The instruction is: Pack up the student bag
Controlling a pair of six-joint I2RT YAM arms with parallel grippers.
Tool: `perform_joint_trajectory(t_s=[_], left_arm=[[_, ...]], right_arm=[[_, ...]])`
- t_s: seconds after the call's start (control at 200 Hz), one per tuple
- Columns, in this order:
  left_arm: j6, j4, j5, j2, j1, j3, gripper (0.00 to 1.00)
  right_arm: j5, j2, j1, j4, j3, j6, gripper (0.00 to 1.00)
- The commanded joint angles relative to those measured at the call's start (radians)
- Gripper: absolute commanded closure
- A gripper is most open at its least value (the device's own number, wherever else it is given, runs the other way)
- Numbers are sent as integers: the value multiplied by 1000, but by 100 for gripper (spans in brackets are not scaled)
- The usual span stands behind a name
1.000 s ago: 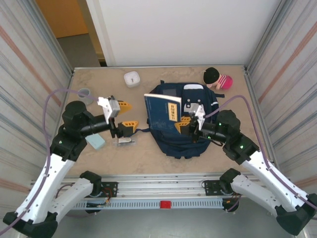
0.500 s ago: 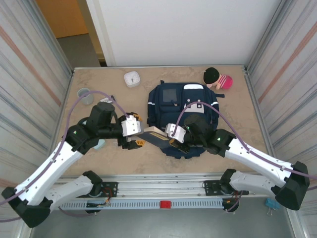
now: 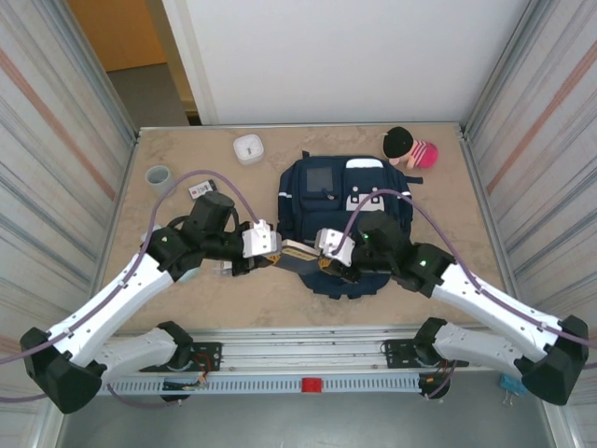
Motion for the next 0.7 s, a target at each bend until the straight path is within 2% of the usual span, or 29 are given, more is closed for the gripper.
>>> perform_joint_trajectory(t_s=[0.0, 0.12, 0.241, 0.356, 0.526, 0.691], left_arm=[[-70, 82, 163, -33, 63, -23, 100], [-257, 280, 399, -70, 171, -76, 100], [-468, 536, 528, -90, 222, -140, 100], [-595, 659, 564, -76, 222, -145, 100], [-757, 847, 614, -43, 218, -161, 100], [-771, 881, 615, -15, 177, -157, 100]], right_arm=[[-121, -127, -117, 159, -46, 143, 54], [-375, -256, -313, 281, -169, 341, 37], [-522, -358, -425, 412, -279, 527, 31], [-602, -393, -443, 522, -334, 637, 31], [-655, -353, -440, 740, -366, 784, 31], [-690, -280, -413, 887, -354, 861, 33]])
